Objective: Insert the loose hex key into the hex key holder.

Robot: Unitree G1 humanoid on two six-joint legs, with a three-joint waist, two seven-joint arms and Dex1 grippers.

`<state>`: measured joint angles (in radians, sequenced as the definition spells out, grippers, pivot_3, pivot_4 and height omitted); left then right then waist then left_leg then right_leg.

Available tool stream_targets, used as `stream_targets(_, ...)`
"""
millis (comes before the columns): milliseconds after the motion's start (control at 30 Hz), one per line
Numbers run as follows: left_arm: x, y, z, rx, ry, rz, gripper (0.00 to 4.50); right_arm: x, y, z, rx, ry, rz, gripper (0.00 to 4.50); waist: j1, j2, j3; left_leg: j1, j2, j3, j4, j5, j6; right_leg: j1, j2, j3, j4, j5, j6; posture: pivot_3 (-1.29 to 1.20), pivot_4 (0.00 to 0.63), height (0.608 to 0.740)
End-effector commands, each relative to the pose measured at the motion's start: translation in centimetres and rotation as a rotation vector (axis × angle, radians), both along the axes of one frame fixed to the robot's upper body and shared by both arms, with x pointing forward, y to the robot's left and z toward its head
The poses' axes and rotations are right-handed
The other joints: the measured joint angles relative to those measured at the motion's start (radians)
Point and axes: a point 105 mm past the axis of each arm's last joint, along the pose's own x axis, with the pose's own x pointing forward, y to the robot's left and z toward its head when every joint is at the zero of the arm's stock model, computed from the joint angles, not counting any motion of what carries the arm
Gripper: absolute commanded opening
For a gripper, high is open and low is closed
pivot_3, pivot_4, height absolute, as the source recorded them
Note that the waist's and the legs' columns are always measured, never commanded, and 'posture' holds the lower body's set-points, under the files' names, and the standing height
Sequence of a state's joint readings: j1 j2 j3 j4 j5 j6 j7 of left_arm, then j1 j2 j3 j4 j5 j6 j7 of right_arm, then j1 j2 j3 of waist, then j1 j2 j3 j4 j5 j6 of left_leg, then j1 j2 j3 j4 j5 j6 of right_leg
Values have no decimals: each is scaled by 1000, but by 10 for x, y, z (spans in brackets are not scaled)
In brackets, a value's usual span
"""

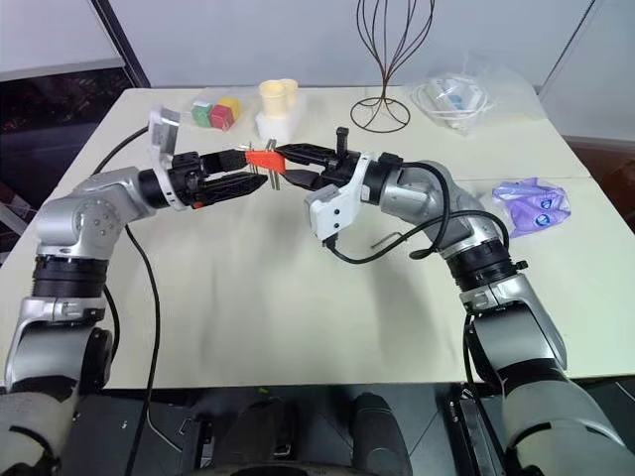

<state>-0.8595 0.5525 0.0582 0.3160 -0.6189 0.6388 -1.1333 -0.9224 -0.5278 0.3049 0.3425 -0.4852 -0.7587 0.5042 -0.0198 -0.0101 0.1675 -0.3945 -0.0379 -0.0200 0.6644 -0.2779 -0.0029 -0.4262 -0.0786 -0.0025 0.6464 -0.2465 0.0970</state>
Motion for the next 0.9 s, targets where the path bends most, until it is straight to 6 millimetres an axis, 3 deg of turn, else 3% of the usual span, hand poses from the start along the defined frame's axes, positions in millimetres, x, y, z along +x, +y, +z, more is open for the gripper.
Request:
stream_targets(33,-1,-5,15,-10,-64,-25,4500,-8,4,12,34,-31,27,1012,0,0,0,0,0,0,0,0,0,0,0,0,0,0,0,0,150,740)
stream_targets(267,-4,-7,14,-10,-60,-55,4500,-7,4,7,25,-13,14,1012,0,0,0,0,0,0,0,0,0,0,0,0,0,0,0,0,150,740)
stream_targets(400,-4,-9,13,-9,-56,-68,2836,-8,5,6,19,-13,17,1012,0,0,0,0,0,0,0,0,0,0,0,0,0,0,0,0,150,740)
stream_targets(533,-5,-10,12,-9,-53,-83,657,-10,6,5,13,-16,23,1012,1,0,0,0,0,0,0,0,0,0,0,0,0,0,0,0,150,740)
stream_targets(600,-5,-10,12,-5,-54,-89,65,-10,6,3,1,-18,25,1012,1,0,0,0,0,0,1,0,0,0,0,0,0,0,0,0,150,740)
stream_targets(900,-1,-9,10,11,-58,-60,65,-11,4,-1,-23,0,33,1012,1,0,0,0,0,0,1,0,0,0,0,0,0,0,0,0,150,740)
